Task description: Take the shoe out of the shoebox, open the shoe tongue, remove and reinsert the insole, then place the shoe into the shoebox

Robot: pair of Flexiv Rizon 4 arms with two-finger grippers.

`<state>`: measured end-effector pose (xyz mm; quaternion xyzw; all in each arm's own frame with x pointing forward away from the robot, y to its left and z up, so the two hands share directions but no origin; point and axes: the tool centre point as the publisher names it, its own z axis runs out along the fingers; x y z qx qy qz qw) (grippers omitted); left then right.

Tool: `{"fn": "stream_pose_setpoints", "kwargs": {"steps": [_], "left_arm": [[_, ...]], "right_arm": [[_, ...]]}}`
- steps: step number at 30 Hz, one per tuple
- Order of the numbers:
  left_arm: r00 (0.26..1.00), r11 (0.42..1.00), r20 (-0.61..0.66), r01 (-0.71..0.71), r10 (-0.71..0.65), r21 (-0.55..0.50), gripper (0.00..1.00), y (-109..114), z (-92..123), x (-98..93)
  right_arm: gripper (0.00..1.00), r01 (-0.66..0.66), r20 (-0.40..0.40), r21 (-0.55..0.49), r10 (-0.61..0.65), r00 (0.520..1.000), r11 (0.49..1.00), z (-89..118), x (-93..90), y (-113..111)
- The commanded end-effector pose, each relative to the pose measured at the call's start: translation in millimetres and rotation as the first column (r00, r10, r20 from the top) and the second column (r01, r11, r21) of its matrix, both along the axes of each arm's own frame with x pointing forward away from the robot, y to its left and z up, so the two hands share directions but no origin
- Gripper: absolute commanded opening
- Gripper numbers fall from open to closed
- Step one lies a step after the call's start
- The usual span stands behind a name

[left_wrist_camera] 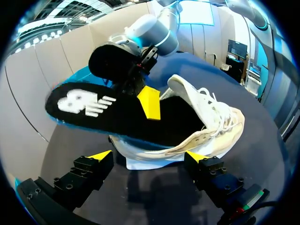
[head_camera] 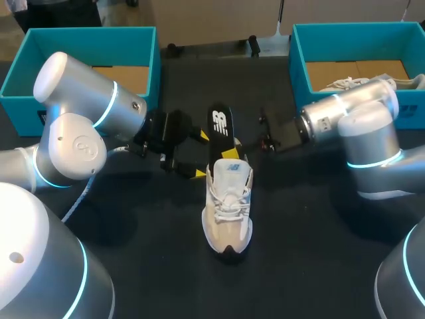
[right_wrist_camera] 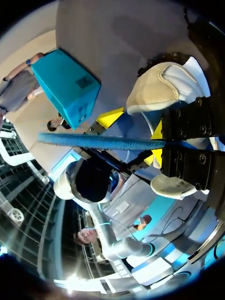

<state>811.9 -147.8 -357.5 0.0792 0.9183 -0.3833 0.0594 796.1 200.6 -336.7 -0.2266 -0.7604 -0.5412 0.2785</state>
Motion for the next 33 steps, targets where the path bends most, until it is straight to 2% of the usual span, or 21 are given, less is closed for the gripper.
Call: {"fn": "stream_pose_setpoints", "kwargs": {"steps": [1, 9, 18, 27, 33], "left_arm": [[1.0, 1.0, 0.001, -0.001, 0.001, 0.002, 1.0, -1, 0, 0.2], [1.0, 1.0, 0.001, -0.001, 0.001, 0.002, 1.0, -1, 0, 0.2], [1.0, 1.0, 0.001, -0.001, 0.001, 0.002, 1.0, -1, 0, 0.2], [1.0, 1.0, 0.001, -0.001, 0.001, 0.002, 1.0, -1, 0, 0.2], [1.0, 1.0, 0.001, -0.001, 0.001, 0.002, 1.0, -1, 0, 0.2]], "right_arm": [[0.0, -0.015, 0.011, -0.001, 0.015, 1.0, 1.0, -7, -4.8, 1], [0.0, -0.014, -0.005, -0.009, 0.014, 1.0, 1.0, -13, -22.6, -1], [0.0, -0.012, -0.012, -0.02, 0.011, 1.0, 1.0, -13, -33.2, -1], [0.0, -0.015, 0.01, -0.021, 0.016, 1.0, 1.0, -7, -22.5, -4], [0.07, -0.027, 0.031, -0.021, 0.027, 0.999, 0.999, -3, -11.3, -2]]}}
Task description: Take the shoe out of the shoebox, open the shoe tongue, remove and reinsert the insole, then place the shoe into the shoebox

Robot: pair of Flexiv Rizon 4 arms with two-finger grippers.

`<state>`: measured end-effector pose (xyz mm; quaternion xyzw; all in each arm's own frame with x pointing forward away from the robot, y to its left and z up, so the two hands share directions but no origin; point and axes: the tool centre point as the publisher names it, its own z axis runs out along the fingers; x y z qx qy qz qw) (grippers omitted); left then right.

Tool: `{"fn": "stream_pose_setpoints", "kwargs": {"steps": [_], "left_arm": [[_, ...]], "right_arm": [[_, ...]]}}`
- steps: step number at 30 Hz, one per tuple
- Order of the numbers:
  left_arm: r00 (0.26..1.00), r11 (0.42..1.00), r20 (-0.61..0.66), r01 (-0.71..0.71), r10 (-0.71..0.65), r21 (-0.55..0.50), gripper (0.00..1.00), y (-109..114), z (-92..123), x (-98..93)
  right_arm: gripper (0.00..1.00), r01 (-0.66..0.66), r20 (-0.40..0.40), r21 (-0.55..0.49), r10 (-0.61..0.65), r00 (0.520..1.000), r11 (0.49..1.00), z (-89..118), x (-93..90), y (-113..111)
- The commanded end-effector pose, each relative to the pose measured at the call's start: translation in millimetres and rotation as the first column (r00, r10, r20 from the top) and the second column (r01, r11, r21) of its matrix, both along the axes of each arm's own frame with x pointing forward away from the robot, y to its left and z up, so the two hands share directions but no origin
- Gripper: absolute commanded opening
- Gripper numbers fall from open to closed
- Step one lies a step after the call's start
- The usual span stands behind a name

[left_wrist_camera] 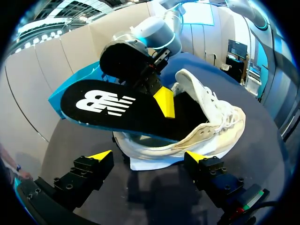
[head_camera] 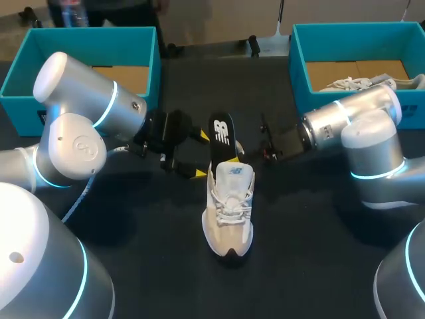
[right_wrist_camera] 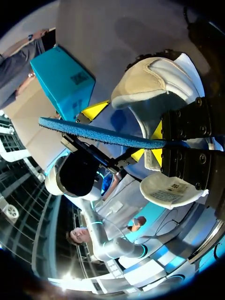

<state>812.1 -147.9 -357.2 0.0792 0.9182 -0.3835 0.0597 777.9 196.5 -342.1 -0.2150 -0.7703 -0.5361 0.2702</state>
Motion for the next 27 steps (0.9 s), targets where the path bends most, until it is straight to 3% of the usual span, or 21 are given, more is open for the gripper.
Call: {"fn": "stream_pose_setpoints", "kwargs": {"steps": [1, 2, 4, 27], "left_arm": [[1.0, 1.0, 0.0, 0.0, 0.0, 0.002, 1.0, -0.7, -0.4, 0.0], [1.0, 1.0, 0.0, 0.0, 0.0, 0.002, 1.0, -0.7, -0.4, 0.0], [1.0, 1.0, 0.0, 0.0, 0.0, 0.002, 1.0, -0.7, -0.4, 0.0], [1.0, 1.0, 0.0, 0.0, 0.0, 0.002, 1.0, -0.7, -0.4, 0.0]], "right_arm": [[0.08, -0.012, 0.009, -0.003, 0.012, 1.0, 1.0, 3.6, 8.8, 2.9], [0.09, -0.013, 0.012, -0.002, 0.013, 1.0, 1.0, 5.1, 10.6, 3.6], [0.0, -0.016, 0.02, -0.004, 0.016, 1.0, 1.0, 6.4, 13.4, 4.8], [0.0, 0.021, 0.078, 0.051, -0.025, 0.997, 0.998, 11.0, 17.7, 10.7]]}}
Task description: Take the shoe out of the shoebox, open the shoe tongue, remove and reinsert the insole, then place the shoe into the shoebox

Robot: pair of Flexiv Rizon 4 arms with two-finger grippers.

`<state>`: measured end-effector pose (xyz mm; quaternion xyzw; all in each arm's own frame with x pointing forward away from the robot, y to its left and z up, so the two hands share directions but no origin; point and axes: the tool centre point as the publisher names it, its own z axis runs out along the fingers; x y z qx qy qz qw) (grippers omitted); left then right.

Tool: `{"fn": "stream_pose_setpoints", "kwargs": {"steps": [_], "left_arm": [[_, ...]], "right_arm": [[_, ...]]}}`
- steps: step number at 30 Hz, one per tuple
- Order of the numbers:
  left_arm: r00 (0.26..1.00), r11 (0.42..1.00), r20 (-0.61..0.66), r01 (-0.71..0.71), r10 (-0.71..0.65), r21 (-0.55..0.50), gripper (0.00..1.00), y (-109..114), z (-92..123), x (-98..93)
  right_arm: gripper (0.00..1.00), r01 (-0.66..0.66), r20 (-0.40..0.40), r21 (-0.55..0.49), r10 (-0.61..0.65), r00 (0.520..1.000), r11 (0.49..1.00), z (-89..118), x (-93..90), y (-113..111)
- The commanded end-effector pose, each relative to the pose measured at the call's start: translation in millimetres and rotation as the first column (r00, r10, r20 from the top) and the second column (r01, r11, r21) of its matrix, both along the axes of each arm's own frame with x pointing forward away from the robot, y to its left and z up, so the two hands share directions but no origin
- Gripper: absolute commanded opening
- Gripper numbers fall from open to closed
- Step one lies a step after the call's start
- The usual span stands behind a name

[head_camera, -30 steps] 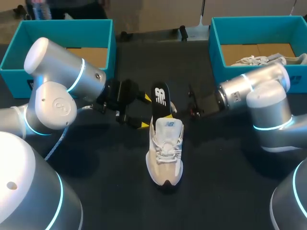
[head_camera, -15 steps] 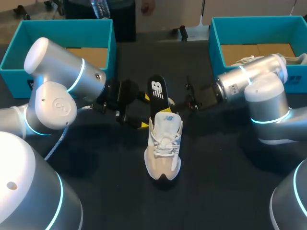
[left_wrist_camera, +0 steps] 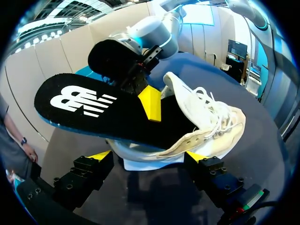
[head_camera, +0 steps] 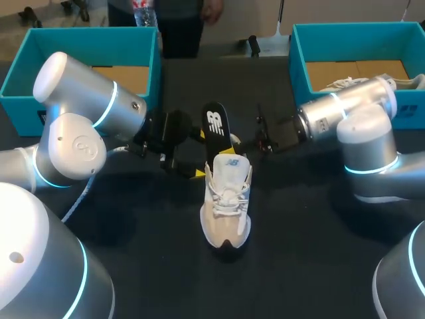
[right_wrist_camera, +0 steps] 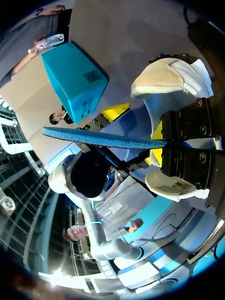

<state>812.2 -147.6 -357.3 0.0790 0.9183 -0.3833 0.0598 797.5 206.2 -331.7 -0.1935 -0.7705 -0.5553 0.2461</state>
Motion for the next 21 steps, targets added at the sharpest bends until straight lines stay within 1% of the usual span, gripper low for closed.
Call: {"fn": "stream_pose_setpoints", "kwargs": {"steps": [1, 13, 17, 21], "left_arm": [[1.0, 1.0, 0.0, 0.0, 0.0, 0.002, 1.0, -1.1, -0.3, -0.1], [1.0, 1.0, 0.0, 0.0, 0.0, 0.002, 1.0, -1.1, -0.3, -0.1], [1.0, 1.0, 0.0, 0.0, 0.0, 0.002, 1.0, -1.1, -0.3, -0.1], [1.0, 1.0, 0.0, 0.0, 0.0, 0.002, 1.0, -1.1, -0.3, -0.1]], "right_arm": [[0.0, 0.022, 0.009, 0.021, -0.022, 1.0, 1.0, -0.3, -2.0, 0.7], [0.0, 0.039, 0.018, 0.025, -0.04, 0.999, 0.999, -1.1, -3.2, -0.1], [0.0, 0.028, 0.001, 0.026, -0.028, 1.0, 0.999, -7.6, -5.5, -0.5], [0.0, 0.03, -0.007, 0.024, -0.029, 1.0, 0.999, -9.7, -7.8, 0.1]]}}
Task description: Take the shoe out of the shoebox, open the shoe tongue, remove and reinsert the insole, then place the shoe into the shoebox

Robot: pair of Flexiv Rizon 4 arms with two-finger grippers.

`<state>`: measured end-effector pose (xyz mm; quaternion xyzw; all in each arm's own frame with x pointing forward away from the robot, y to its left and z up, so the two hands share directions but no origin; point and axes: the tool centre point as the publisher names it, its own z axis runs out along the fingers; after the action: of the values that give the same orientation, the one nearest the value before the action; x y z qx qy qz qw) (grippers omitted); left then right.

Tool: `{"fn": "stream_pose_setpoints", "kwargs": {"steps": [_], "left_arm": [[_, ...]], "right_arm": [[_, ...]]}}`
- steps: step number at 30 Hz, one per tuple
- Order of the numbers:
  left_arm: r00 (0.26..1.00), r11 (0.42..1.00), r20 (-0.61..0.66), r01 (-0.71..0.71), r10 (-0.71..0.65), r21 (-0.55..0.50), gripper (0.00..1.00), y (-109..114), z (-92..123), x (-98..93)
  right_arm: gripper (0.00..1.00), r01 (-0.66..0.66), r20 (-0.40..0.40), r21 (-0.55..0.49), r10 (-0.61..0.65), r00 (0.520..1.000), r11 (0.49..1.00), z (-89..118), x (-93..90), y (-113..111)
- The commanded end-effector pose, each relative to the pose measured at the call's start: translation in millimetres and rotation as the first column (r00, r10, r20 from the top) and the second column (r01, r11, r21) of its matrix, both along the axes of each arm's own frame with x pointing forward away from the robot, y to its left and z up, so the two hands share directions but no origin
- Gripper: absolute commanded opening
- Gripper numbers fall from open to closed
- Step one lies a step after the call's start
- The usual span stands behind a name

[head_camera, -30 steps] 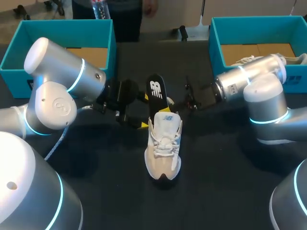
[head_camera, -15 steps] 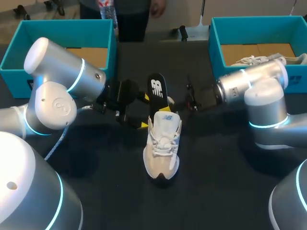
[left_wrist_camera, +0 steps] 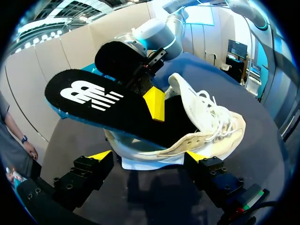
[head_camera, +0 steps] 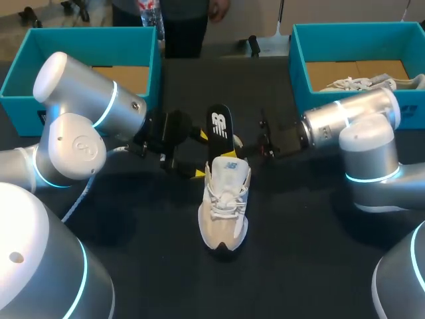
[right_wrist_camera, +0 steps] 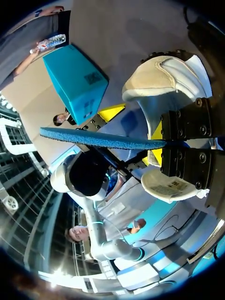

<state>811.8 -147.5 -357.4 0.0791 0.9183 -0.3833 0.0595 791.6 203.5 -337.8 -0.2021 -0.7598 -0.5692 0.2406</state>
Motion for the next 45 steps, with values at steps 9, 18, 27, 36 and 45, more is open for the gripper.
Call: {"fn": "stream_pose_setpoints", "kwargs": {"steps": [9, 18, 27, 36, 45], "left_arm": [[1.0, 1.0, 0.001, 0.0, 0.0, 0.002, 1.0, -1, 0, 0.3], [1.0, 1.0, 0.001, 0.0, 0.0, 0.002, 1.0, -1, 0, 0.3], [1.0, 1.0, 0.001, 0.0, 0.0, 0.002, 1.0, -1, 0, 0.3], [1.0, 1.0, 0.001, 0.0, 0.0, 0.002, 1.0, -1, 0, 0.3], [1.0, 1.0, 0.001, 0.0, 0.0, 0.002, 1.0, -1, 0, 0.3]], "right_arm": [[0.0, -0.004, -0.06, -0.037, 0.002, 0.998, 0.999, -22, -18.5, 2], [0.0, -0.007, -0.092, -0.055, 0.002, 0.996, 0.998, -27, -27.0, 0], [0.22, -0.005, -0.015, -0.064, 0.004, 1.0, 0.998, -6, -9.7, 0], [0.26, -0.033, 0.009, -0.062, 0.034, 0.999, 0.998, 1, 6.9, 4], [0.0, -0.043, -0.021, -0.058, 0.042, 0.999, 0.997, -6, 5.4, 4]]}}
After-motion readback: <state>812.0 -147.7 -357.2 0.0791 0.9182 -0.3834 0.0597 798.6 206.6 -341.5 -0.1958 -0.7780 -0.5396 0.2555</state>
